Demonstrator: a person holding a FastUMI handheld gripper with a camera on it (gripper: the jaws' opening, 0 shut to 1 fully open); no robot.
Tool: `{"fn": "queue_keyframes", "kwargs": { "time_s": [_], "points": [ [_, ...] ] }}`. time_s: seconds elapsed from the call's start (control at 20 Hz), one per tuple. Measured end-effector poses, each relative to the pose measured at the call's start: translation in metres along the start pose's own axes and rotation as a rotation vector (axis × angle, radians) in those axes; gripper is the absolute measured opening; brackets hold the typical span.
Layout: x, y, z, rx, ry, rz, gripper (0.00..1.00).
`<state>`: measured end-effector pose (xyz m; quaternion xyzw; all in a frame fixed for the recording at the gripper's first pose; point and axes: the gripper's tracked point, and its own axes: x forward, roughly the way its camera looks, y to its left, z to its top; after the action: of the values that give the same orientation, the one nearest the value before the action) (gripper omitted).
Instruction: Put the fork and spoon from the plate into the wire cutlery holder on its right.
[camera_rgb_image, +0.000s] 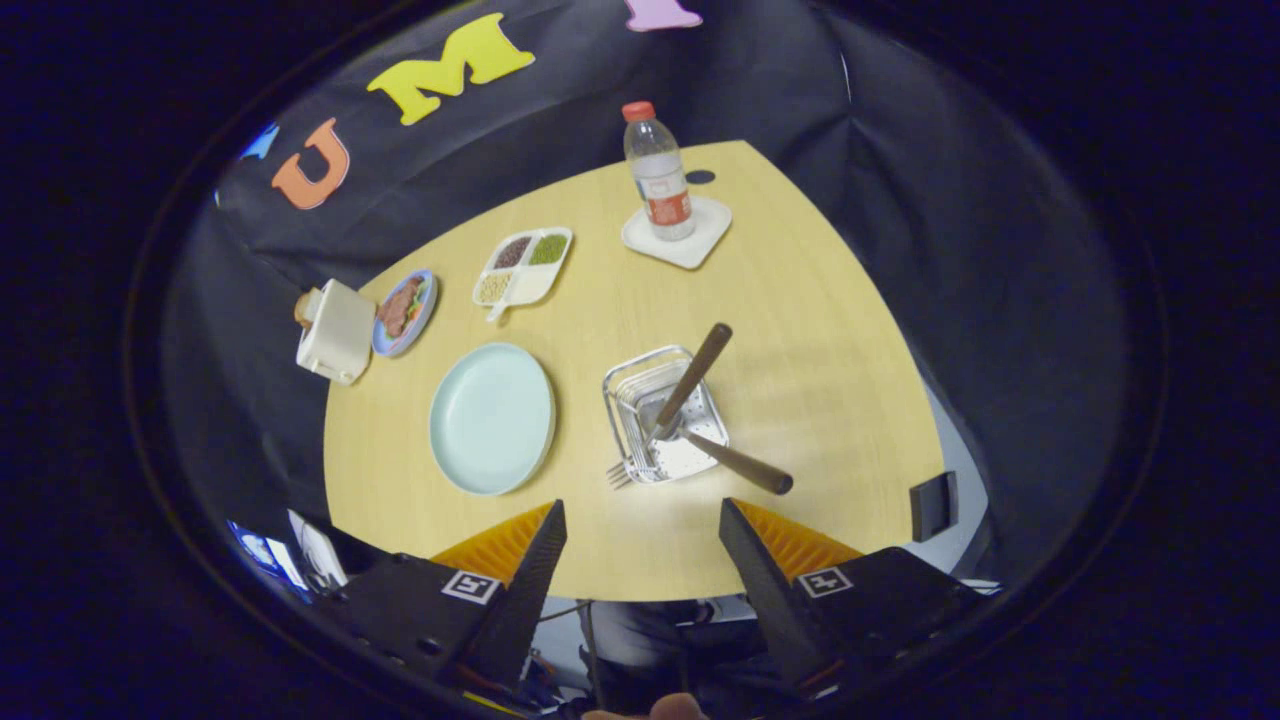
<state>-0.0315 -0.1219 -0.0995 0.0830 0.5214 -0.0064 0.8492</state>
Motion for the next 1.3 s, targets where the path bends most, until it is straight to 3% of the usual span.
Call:
{"fn": "queue_keyframes", "kwargs": {
  "time_s": [0.35,0.6,0.75,1.0,1.3],
  "points": [
    [-0.033,0.020,0.023,-0.063,-0.271,0.027,0.92],
    [-0.067,0.037,0.049,-0.204,-0.650,-0.010,0.92],
    [-0.094,0.060,0.041,-0.263,-0.856,-0.003,0.92],
    [-0.105,0.097,0.010,-0.299,-1.015,0.060,0.92],
    [-0.108,0.117,-0.003,-0.252,-1.168,0.025,0.92]
  ]
}}
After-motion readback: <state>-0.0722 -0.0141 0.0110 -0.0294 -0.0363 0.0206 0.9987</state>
